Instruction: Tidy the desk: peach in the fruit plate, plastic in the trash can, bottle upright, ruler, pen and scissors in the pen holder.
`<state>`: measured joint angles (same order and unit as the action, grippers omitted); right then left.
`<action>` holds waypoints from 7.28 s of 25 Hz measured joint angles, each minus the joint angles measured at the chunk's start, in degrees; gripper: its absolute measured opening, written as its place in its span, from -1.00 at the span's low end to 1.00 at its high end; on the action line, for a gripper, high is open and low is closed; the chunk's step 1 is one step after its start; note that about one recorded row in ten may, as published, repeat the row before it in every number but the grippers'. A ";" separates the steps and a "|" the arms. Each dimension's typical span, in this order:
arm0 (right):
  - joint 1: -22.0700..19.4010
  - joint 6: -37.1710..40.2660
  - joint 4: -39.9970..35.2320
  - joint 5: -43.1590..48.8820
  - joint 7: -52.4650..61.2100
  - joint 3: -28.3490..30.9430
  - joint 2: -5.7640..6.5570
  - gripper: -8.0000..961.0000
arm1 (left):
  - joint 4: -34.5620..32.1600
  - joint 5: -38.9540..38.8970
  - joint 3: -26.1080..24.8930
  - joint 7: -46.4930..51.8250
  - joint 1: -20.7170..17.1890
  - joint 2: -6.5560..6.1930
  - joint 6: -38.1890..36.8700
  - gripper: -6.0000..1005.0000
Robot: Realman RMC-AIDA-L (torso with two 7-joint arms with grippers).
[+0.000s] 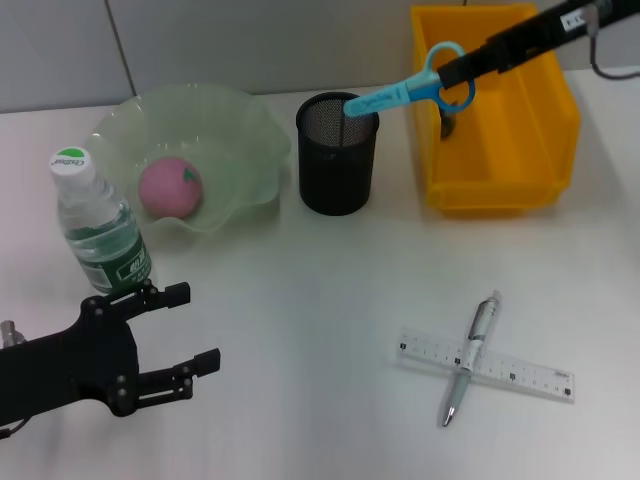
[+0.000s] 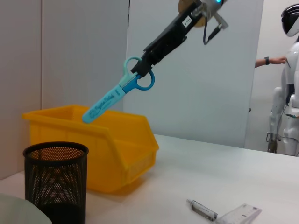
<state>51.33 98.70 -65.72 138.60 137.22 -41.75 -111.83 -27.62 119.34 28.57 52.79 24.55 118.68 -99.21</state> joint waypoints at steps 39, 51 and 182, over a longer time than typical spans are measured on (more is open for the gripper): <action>17.72 -18.55 24.16 16.85 11.61 -13.42 -0.69 -0.67 | 2.94 0.01 0.00 0.35 -0.38 -0.09 -1.02 0.66; 18.82 -22.74 27.85 16.98 11.95 -16.77 -2.16 -0.62 | 2.93 0.21 0.00 0.48 -1.21 -0.11 -2.21 0.66; -6.07 -11.71 4.15 6.82 -4.33 -51.12 -7.78 0.33 | -3.67 2.68 13.27 5.22 -0.99 -0.32 -1.36 0.66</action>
<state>45.26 86.99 -61.57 145.41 132.89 -92.87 -119.61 -31.29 122.01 41.84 58.01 23.55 118.36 -100.57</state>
